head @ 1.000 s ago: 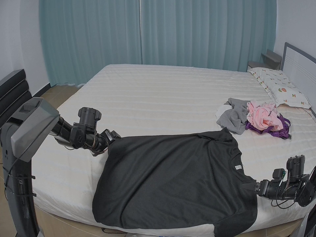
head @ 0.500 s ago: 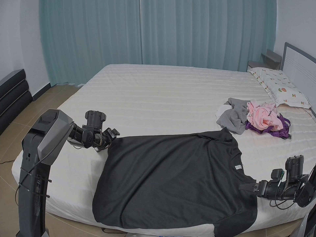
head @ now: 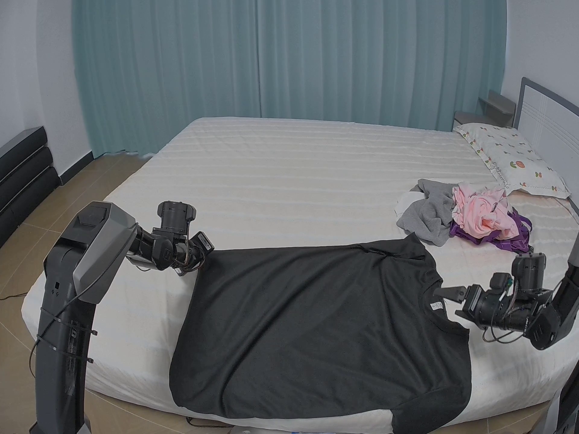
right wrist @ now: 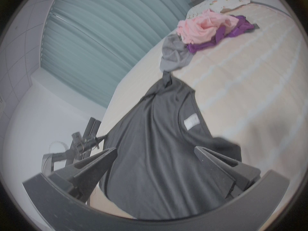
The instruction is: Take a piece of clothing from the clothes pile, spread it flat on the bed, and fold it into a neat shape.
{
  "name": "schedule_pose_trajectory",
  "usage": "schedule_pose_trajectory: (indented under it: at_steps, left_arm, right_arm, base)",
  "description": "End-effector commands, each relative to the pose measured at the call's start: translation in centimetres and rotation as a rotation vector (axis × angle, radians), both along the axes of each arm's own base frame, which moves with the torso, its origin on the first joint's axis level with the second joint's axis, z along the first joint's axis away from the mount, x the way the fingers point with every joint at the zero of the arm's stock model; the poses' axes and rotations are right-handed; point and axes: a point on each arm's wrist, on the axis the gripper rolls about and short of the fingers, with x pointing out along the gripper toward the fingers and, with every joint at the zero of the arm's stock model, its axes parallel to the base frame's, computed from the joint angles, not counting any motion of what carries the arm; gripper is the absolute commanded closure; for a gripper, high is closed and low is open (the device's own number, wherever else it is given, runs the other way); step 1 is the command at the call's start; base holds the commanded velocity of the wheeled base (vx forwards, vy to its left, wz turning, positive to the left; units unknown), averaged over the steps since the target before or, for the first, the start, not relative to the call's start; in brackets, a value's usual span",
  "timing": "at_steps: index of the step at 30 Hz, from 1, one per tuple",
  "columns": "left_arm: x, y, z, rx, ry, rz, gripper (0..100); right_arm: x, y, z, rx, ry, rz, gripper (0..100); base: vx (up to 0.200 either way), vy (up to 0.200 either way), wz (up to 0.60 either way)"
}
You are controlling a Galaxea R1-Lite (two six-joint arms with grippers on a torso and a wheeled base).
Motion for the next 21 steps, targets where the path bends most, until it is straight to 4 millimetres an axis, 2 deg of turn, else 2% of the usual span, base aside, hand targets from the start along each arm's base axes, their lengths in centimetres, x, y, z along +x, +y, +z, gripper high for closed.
schedule_pose_trajectory:
  at_steps: [1, 2, 3, 6, 8, 9, 13, 17, 21]
  left_arm:
    - [0.8, 0.5, 1.5, 0.014, -0.06, 0.037, 100]
    - [1.2, 0.7, 1.9, 0.016, -0.08, 0.045, 100]
    - [1.3, 0.7, 2.2, 0.014, -0.092, 0.047, 100]
    - [1.7, 0.8, 3.2, 0.01, -0.122, 0.051, 100]
    - [1.7, 0.8, 3.2, 0.01, -0.122, 0.051, 100]
    - [1.9, 0.8, 3.7, 0.016, -0.143, 0.061, 100]
    - [2.3, 0.8, 3.8, 0.026, -0.154, 0.078, 100]
    - [2.3, 0.8, 3.6, 0.028, -0.149, 0.077, 100]
    - [2.2, 0.9, 3.6, 0.028, -0.148, 0.077, 100]
  right_arm:
    - [5.5, -0.7, -2.3, -0.03, -0.011, -0.104, 0]
    - [7.4, -0.8, -2.6, -0.044, -0.04, -0.126, 0]
    - [8.3, -0.8, -3.0, -0.046, -0.046, -0.13, 0]
    - [10.9, -0.6, -4.1, -0.057, -0.063, -0.14, 0]
    - [11.0, -0.6, -4.2, -0.058, -0.063, -0.142, 0]
    - [13.4, -0.4, -5.0, -0.086, -0.079, -0.174, 0]
    - [16.5, -0.2, -6.0, -0.098, -0.083, -0.186, 0]
    - [18.6, -0.3, -6.4, -0.105, -0.107, -0.198, 0]
    - [19.5, -0.2, -6.7, -0.122, -0.097, -0.186, 0]
  base:
    - [0.0, 0.0, 0.0]
    - [0.0, 0.0, 0.0]
    - [0.0, 0.0, 0.0]
    - [0.0, 0.0, 0.0]
    - [0.0, 0.0, 0.0]
    - [0.0, 0.0, 0.0]
    - [0.0, 0.0, 0.0]
    - [0.0, 0.0, 0.0]
    - [0.0, 0.0, 0.0]
